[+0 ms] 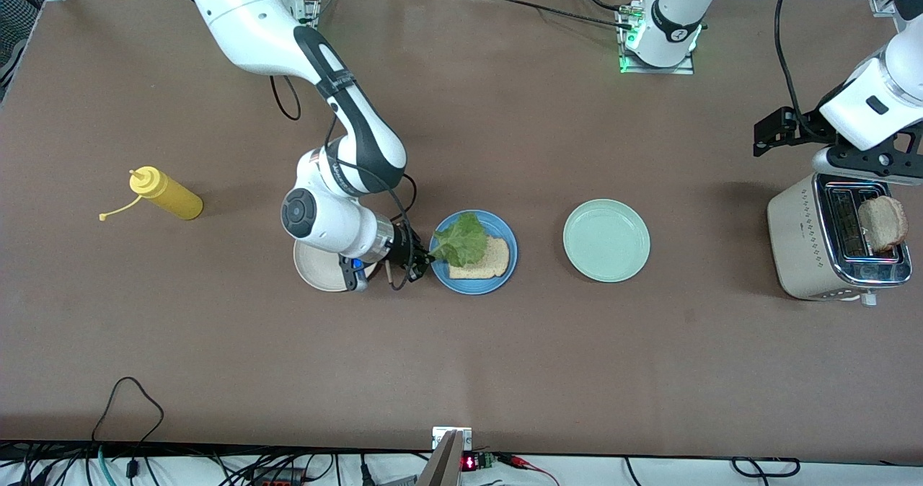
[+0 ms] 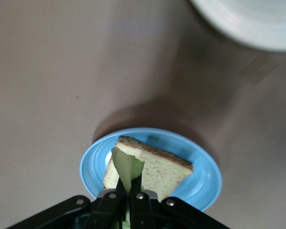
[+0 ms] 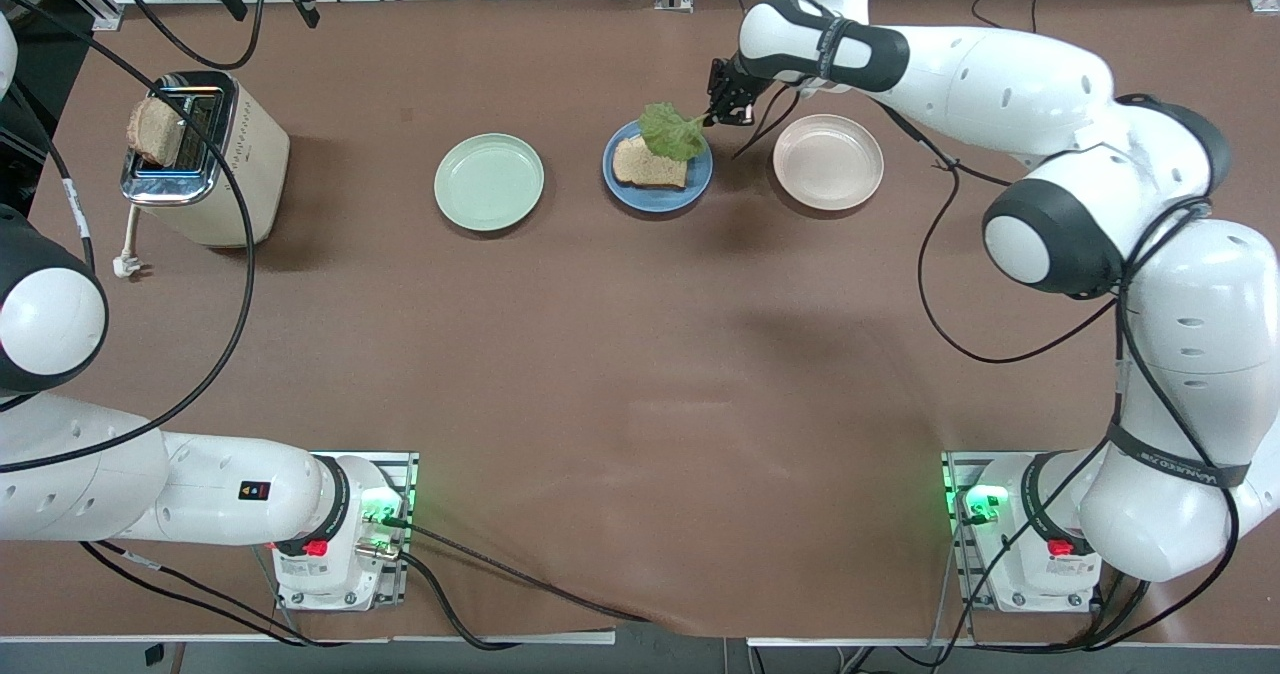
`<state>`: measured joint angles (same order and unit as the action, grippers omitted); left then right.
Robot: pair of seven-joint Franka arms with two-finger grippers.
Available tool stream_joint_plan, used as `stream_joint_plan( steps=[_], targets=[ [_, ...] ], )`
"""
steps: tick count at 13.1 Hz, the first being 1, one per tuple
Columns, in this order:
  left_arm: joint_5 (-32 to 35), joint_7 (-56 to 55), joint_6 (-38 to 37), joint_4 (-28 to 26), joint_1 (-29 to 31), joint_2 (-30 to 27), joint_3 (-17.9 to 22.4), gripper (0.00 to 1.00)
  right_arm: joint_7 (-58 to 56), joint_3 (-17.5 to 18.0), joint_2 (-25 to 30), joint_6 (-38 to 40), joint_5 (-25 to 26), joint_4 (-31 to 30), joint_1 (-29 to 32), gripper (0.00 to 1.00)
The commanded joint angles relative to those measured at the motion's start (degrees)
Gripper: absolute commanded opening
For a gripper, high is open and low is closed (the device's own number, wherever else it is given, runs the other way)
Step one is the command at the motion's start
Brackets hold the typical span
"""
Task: Make sandwich in blue plate with both arms
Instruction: 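Carry the lettuce leaf with the right gripper over the blue plate, then open the right gripper to drop the lettuce onto the bread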
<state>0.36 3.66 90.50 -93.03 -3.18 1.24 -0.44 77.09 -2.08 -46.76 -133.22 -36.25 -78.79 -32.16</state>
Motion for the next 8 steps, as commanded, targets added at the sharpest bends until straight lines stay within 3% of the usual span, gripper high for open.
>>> stream_joint_plan(
  steps=[1, 4, 6, 7, 8],
  targets=[
    [-0.19, -0.32, -0.33, -0.48, -0.08, -1.15, -0.18, 1.00, 2.10, -0.38, -4.12, -2.65, -2.85, 3.99, -1.76, 0.00],
    [-0.19, -0.32, -0.33, -0.39, -0.08, -1.06, -0.18, 1.00, 2.10, -0.47, -5.71, -5.90, -4.00, 4.00, -3.52, 0.00],
    [-0.19, -0.32, -0.41, -0.39, -0.07, -1.06, -0.18, 1.00, 2.01, -0.47, -6.15, -6.61, -4.00, 4.08, -3.97, 0.09],
    [-0.27, -0.32, -0.42, -0.39, -0.08, -1.06, -0.18, 1.00, 2.10, -0.47, -6.15, -6.53, -4.00, 4.00, -3.97, 0.58],
    [-0.27, -0.32, -0.42, -0.39, -0.08, -1.06, -0.18, 1.00, 2.01, -0.47, -6.06, -6.53, -3.83, 3.99, -4.14, 0.71]
  ],
)
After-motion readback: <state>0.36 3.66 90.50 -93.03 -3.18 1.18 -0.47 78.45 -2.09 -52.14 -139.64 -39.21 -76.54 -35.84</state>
